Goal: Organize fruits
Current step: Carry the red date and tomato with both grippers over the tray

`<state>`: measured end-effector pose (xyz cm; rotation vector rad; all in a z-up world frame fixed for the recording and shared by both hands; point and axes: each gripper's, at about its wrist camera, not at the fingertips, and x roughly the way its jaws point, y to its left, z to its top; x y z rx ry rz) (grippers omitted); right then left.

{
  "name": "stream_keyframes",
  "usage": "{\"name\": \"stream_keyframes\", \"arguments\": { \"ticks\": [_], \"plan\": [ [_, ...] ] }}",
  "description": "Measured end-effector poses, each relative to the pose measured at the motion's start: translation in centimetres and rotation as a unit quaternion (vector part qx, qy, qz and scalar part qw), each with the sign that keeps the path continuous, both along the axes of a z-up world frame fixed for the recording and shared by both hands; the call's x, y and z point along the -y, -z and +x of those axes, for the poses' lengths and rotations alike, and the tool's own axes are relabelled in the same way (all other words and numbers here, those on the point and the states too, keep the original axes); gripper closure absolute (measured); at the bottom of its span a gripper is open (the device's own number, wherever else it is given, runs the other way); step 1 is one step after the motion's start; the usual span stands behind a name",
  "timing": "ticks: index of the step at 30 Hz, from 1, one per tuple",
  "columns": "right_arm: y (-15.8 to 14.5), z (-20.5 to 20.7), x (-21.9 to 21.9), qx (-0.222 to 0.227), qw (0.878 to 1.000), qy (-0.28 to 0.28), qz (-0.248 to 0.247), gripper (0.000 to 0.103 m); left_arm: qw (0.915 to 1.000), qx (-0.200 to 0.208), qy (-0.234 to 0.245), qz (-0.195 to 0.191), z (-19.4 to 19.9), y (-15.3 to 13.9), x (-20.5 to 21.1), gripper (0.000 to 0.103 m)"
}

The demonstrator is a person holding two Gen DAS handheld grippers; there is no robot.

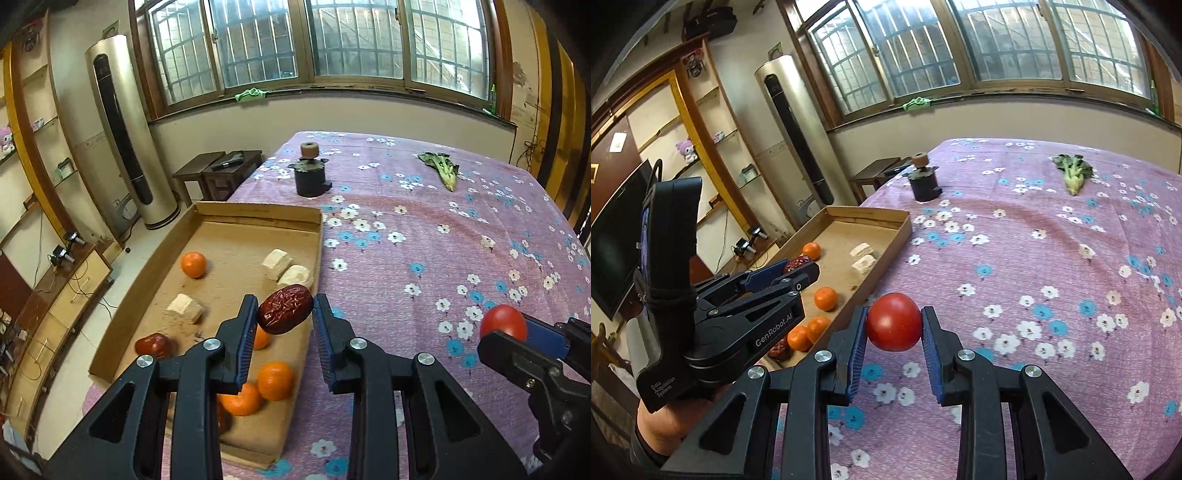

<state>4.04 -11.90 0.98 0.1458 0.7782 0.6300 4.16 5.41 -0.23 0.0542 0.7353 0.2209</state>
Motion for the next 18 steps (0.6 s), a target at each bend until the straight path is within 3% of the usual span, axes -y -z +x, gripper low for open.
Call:
{"name": "stream_keyframes", "arguments": {
  "ticks": [18],
  "plan": [
    [-0.1, -0.2, -3.8, 0.003, 0.999, -0.038, -0.007, 0.074, 0.9997, 0.001, -0.022, -0.006, -0.7, -0.1, -3.6, 0.075]
  ]
}}
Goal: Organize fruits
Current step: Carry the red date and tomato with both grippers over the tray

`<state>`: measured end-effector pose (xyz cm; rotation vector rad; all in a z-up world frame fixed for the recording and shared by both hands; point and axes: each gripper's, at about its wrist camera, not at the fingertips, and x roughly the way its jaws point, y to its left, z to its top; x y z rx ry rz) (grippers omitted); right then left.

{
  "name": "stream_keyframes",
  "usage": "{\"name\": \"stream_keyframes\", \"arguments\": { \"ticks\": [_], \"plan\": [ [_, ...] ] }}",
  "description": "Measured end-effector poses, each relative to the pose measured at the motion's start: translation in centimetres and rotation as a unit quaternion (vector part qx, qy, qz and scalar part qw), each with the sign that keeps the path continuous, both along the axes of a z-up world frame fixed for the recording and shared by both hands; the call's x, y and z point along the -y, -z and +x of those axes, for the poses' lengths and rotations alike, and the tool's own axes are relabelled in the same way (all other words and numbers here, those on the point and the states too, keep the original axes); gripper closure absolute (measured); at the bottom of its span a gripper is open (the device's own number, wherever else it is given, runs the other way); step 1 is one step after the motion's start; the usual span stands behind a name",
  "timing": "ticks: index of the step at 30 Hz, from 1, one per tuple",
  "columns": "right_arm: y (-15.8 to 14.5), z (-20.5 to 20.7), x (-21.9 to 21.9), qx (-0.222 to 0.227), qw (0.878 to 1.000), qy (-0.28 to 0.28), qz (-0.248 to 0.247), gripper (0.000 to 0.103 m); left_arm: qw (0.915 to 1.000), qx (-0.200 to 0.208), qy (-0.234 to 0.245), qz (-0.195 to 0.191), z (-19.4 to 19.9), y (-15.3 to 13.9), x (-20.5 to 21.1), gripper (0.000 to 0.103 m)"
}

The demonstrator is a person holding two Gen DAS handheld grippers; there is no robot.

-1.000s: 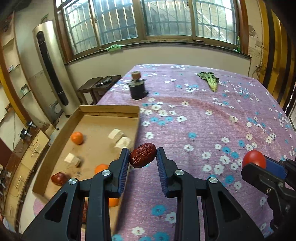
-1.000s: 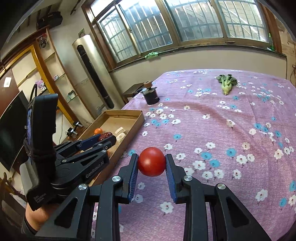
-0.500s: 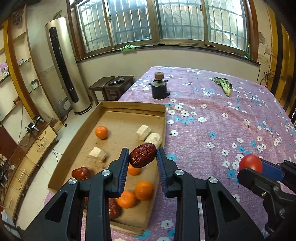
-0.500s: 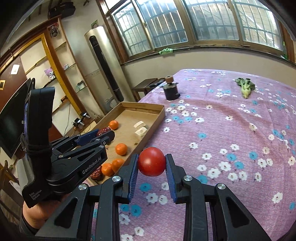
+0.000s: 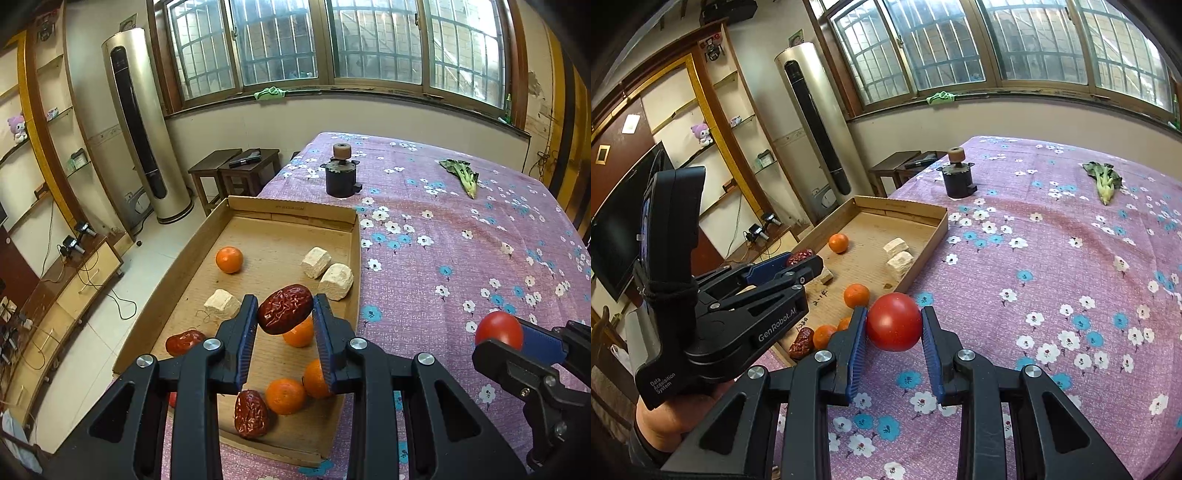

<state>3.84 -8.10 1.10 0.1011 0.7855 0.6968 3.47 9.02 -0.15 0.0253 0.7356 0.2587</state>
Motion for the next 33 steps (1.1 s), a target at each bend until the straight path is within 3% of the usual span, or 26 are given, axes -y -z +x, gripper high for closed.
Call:
{"name": "stream_keyframes", "arguments": {
  "ticks": [12, 21, 33],
  "plan": [
    [0.1, 0.4, -1.6, -0.002, 1.0, -0.015, -0.003, 0.074, 0.9999, -0.006, -0.005, -0.007, 0.3, 0.5, -1.1, 0.075],
    [0.2, 2.5, -2.9, -0.008, 1.0, -0.02, -0.003, 0.074, 0.9969, -0.016, -0.028, -0.071, 0.2, 0.5, -6.9, 0.075],
    [0.5, 5.7, -6.0, -0.021, 0.999, -0.036, 0.008, 0.074, 0.9908, -0.024, -0.065, -0.116, 1.8, 1.3, -13.1, 0.075]
  ]
}}
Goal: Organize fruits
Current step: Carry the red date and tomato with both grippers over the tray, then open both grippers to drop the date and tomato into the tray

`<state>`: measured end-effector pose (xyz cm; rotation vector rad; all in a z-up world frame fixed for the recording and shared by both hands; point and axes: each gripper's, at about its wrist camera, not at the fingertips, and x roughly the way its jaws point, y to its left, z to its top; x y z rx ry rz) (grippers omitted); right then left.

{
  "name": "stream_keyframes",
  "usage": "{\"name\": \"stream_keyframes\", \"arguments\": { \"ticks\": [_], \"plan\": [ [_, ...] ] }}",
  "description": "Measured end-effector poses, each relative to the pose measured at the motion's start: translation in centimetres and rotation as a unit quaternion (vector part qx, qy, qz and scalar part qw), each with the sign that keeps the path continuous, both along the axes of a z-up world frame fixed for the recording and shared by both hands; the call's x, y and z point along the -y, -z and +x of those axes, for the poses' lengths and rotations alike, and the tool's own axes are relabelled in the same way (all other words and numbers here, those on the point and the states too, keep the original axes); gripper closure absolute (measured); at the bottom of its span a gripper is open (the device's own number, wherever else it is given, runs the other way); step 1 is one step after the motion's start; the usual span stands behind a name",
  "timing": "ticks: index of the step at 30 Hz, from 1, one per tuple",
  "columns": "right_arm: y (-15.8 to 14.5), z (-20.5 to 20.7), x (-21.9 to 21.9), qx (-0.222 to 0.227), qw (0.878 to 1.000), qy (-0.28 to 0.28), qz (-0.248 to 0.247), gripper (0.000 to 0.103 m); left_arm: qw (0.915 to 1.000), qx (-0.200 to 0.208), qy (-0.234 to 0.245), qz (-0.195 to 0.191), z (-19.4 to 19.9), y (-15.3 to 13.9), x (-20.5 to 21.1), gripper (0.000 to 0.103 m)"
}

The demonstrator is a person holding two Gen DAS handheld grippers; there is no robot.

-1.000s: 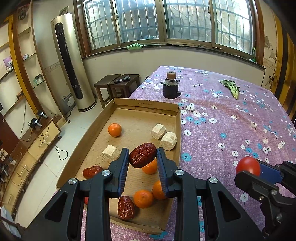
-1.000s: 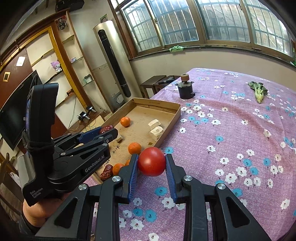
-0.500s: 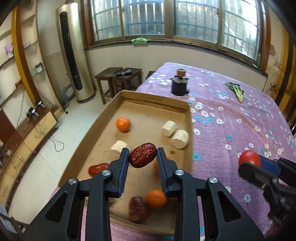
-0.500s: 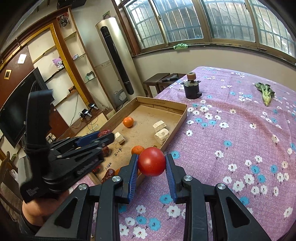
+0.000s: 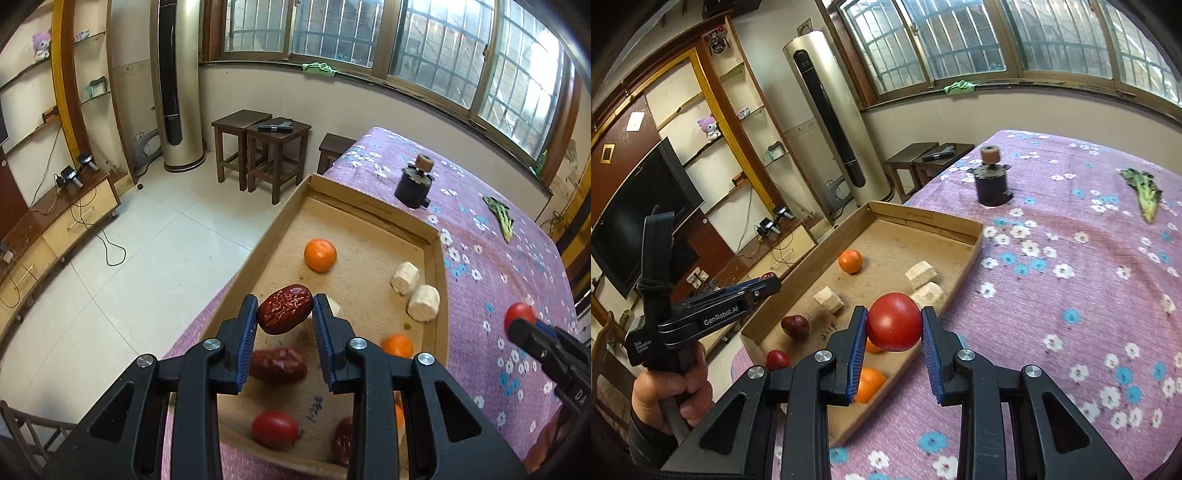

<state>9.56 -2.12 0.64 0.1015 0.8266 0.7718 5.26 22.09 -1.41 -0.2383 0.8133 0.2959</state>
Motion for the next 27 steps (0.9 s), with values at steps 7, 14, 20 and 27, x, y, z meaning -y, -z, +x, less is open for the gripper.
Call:
{"name": "stream_keyframes", "arguments": {
  "ticks": [7, 14, 20, 27],
  "plan": [
    [0.6, 2.3, -4.2, -0.006, 1.0, -0.025, -0.006, 0.074, 0.9999, -0.01, 0.011, -0.003, 3.5, 0.6, -0.1, 0.075],
    [4.2, 5.0, -8.7, -0.029, 0.997, -0.047, -0.048, 0.074, 0.9989, -0.044, 0.014, 0.008, 7.1, 2.6, 0.2, 0.075],
    [6.5, 5.6, -10.1, -0.045, 0.995, -0.06, -0.067, 0.074, 0.997, -0.076, 0.006, 0.018, 8.2, 4.3, 0.2, 0.075],
    [7.9, 5.5, -11.2, -0.048, 0.992, -0.073, -0.088, 0.071, 0.9954, -0.086, 0.005, 0.042, 8.4, 4.4, 0.7, 0.068]
  ]
}}
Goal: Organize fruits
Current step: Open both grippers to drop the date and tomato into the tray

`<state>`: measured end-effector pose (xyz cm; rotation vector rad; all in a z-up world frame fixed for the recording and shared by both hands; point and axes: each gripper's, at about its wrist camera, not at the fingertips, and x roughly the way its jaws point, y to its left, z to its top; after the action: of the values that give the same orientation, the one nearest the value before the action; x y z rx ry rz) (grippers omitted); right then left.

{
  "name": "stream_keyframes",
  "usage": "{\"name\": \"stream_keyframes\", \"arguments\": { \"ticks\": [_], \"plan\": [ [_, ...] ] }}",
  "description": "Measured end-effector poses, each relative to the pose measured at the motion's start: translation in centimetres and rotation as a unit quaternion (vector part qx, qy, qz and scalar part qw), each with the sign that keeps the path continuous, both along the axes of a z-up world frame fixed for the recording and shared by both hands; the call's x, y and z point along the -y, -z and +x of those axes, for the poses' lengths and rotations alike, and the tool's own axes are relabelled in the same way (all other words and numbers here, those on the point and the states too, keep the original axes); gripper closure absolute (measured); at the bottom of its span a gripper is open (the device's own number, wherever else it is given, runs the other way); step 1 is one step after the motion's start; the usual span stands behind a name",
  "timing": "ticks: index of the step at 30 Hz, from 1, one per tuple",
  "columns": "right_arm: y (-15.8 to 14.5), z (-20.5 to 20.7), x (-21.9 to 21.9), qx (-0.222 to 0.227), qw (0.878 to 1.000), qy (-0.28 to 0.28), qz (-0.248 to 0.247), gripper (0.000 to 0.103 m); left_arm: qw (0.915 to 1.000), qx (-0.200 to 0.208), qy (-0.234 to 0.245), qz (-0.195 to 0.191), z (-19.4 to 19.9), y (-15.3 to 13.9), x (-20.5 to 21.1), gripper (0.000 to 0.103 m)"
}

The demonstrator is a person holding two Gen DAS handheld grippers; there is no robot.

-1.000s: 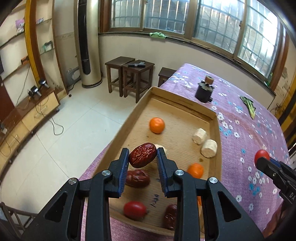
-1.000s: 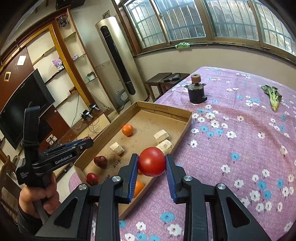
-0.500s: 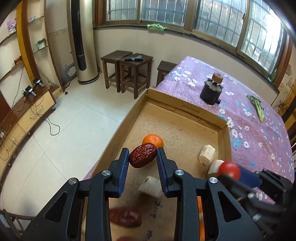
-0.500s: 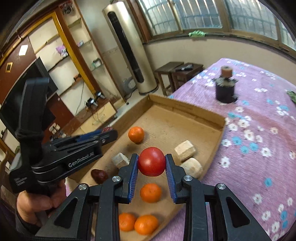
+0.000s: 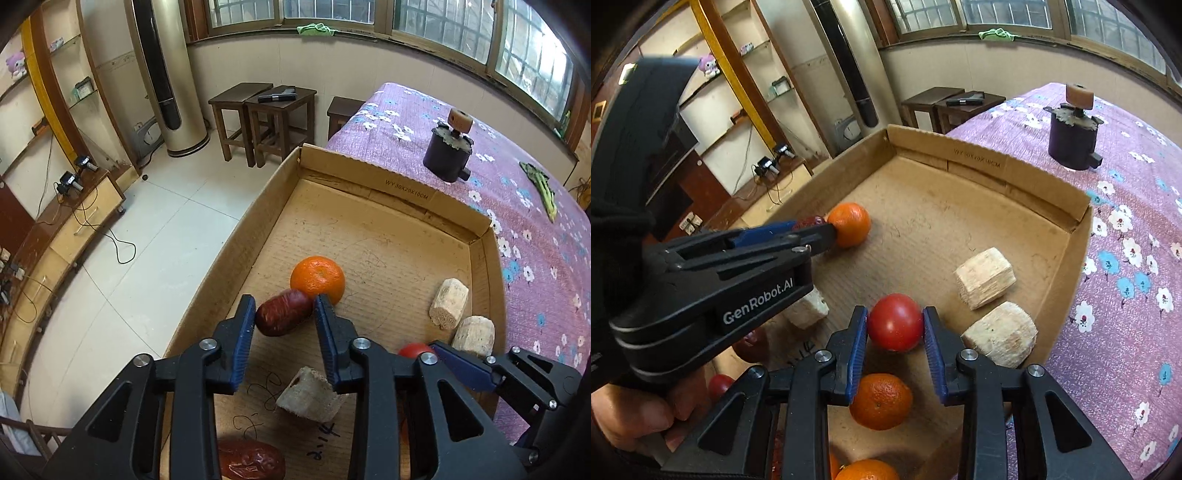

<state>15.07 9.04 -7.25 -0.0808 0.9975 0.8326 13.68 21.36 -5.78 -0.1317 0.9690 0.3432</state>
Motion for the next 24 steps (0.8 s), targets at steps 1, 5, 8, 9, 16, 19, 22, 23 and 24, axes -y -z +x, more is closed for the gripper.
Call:
{"name": "stream_keyframes", "arguments": {
  "ticks": [1, 5, 8, 9, 16, 19, 22, 23, 24],
  "plan": [
    [0.0, -0.1, 0.0, 0.003, 1.0, -0.001, 0.0, 0.069, 1.0, -0.001, -0.001, 0.001, 0.0, 0.0, 0.0, 0.062],
    [-0.5, -0.4, 0.4, 0.005, 1.0, -0.002, 0.007, 0.066, 0.9999, 0.002, -0.008, -0.007, -0.4, -0.4, -0.6, 0.05],
    [-1.3, -1.0, 1.2, 0.01, 1.0, 0.001, 0.014, 0.063, 0.9999, 0.009, -0.01, -0.004, -1.1, -0.8, -0.6, 0.05],
    [-1.5, -1.1, 1.4, 0.01, 1.0, 0.002, 0.017, 0.063, 0.9999, 0.01, -0.011, -0.001, -1.3, -0.9, -0.5, 0.05],
    [-3.3, -2.4, 2.9, 0.025, 0.999, -0.014, 0.031, 0.058, 0.9996, 0.028, -0.007, -0.004, -4.2, -1.7, 0.4, 0.05],
    [-3.8, -3.1, 3.3, 0.041, 0.998, -0.038, 0.027, 0.056, 0.9994, 0.035, -0.003, 0.005, -5.8, -2.0, 1.2, 0.05],
    [-4.2, -3.7, 3.5, 0.051, 0.997, -0.06, 0.024, 0.051, 0.9991, 0.041, -0.002, 0.01, -7.5, -2.1, 1.8, 0.038],
    [-4.3, -4.0, 3.6, 0.055, 0.996, -0.067, 0.021, 0.05, 0.999, 0.043, -0.003, 0.011, -8.0, -2.2, 2.0, 0.036],
    [-4.3, -4.2, 3.7, 0.059, 0.995, -0.074, 0.018, 0.047, 0.9989, 0.045, -0.003, 0.012, -8.5, -2.3, 2.0, 0.034]
  ]
}}
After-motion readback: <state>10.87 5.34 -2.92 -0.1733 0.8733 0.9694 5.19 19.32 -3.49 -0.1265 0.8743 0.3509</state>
